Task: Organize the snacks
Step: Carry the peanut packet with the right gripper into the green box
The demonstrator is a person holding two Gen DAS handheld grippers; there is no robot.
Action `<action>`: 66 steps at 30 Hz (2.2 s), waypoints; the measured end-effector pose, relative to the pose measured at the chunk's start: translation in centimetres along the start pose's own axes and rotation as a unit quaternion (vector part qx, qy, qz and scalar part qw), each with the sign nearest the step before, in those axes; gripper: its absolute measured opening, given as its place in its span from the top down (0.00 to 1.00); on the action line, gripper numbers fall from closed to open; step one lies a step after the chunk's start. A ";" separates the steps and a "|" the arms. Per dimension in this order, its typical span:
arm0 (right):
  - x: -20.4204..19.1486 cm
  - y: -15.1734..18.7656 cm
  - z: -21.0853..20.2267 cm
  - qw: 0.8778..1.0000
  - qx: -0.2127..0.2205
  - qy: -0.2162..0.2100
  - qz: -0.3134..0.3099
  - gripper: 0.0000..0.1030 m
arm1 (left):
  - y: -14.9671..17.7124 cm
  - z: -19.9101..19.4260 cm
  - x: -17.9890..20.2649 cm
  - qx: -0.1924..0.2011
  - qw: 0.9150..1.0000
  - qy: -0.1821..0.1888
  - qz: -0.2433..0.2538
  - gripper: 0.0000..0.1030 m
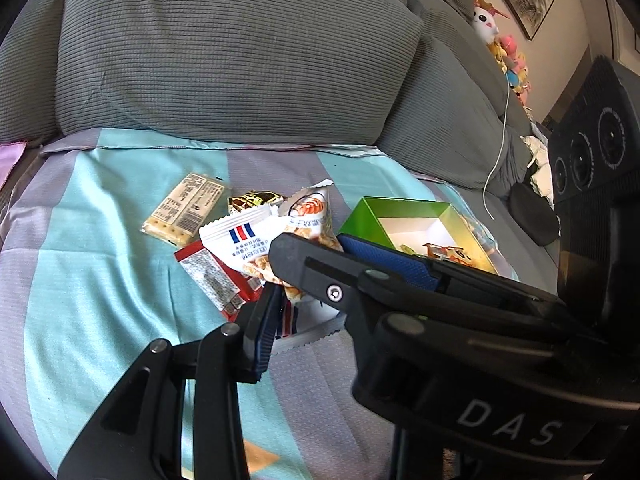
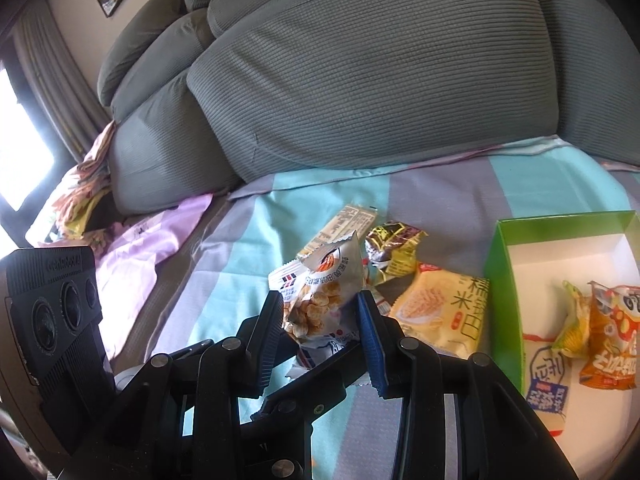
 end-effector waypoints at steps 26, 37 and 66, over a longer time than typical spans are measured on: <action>2.9 -1.5 -9.8 0.995 0.096 0.023 0.015 0.60 | -3.1 -1.2 10.0 0.040 0.994 0.028 0.101 0.65; 7.2 -1.4 -13.9 0.988 0.136 0.039 0.061 0.60 | -3.2 1.0 15.1 0.021 0.989 0.058 0.138 0.65; 16.8 0.2 -14.4 0.973 0.130 0.044 0.187 0.60 | -1.8 7.5 19.8 -0.073 0.983 0.069 0.155 0.68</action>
Point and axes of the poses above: each gripper's, at about its wrist camera, not at the fingertips, and z roughly the way its jaws point, x to its right, y to its underside, the point moved 3 cm from there along z, roughly the way its jaws point, and after that the axes turned 15 degrees about -y, right-handed, at the moved point
